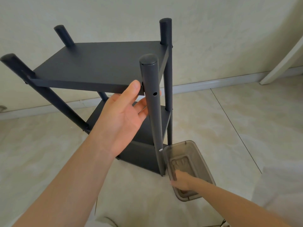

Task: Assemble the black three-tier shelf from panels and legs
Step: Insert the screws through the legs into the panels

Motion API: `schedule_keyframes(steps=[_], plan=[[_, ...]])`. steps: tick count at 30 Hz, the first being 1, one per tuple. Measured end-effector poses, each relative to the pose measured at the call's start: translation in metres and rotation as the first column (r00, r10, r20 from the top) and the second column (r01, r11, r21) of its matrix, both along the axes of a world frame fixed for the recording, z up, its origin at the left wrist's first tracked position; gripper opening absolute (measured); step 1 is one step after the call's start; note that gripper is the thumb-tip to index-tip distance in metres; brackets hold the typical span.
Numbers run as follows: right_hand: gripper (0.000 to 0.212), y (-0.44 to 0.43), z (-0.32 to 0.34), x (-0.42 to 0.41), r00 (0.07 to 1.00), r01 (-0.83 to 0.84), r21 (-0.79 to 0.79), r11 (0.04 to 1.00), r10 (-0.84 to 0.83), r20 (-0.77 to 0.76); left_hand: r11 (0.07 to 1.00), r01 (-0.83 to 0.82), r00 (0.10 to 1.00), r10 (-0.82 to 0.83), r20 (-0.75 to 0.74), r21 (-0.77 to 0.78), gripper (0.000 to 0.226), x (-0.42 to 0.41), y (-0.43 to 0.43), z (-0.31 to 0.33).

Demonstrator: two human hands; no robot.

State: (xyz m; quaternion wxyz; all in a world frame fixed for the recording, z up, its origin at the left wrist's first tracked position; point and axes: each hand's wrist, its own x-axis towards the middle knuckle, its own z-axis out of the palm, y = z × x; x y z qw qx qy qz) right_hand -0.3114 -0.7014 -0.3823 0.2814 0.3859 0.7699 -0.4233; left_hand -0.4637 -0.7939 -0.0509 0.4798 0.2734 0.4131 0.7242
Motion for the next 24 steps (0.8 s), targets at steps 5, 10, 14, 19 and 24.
schedule_keyframes(steps=[5,10,14,19,24], plan=[[0.041,0.02,-0.007,0.0,0.98,0.186,-0.025,0.982,-0.187,-0.066,1.0,0.004,1.0,-0.004,-0.013,0.009,0.043,0.0,0.0,0.0],[0.032,0.041,-0.022,0.016,0.986,0.122,0.09,0.988,-0.131,0.101,1.0,0.006,1.0,-0.006,-0.007,0.006,0.032,-0.001,-0.001,-0.001],[0.034,0.037,-0.04,0.025,0.969,-0.061,0.132,0.989,0.027,0.246,1.0,0.001,1.0,-0.001,0.0,-0.007,0.029,-0.002,0.0,-0.003],[0.032,0.027,-0.058,0.026,0.944,0.249,0.043,0.967,-0.253,0.211,1.0,0.01,1.0,-0.01,0.021,0.001,0.025,-0.002,-0.001,-0.002],[0.032,0.024,-0.076,0.019,0.523,0.847,-0.214,0.487,-0.834,0.174,1.0,0.004,0.999,-0.004,0.045,0.0,0.023,-0.002,-0.001,-0.005]])
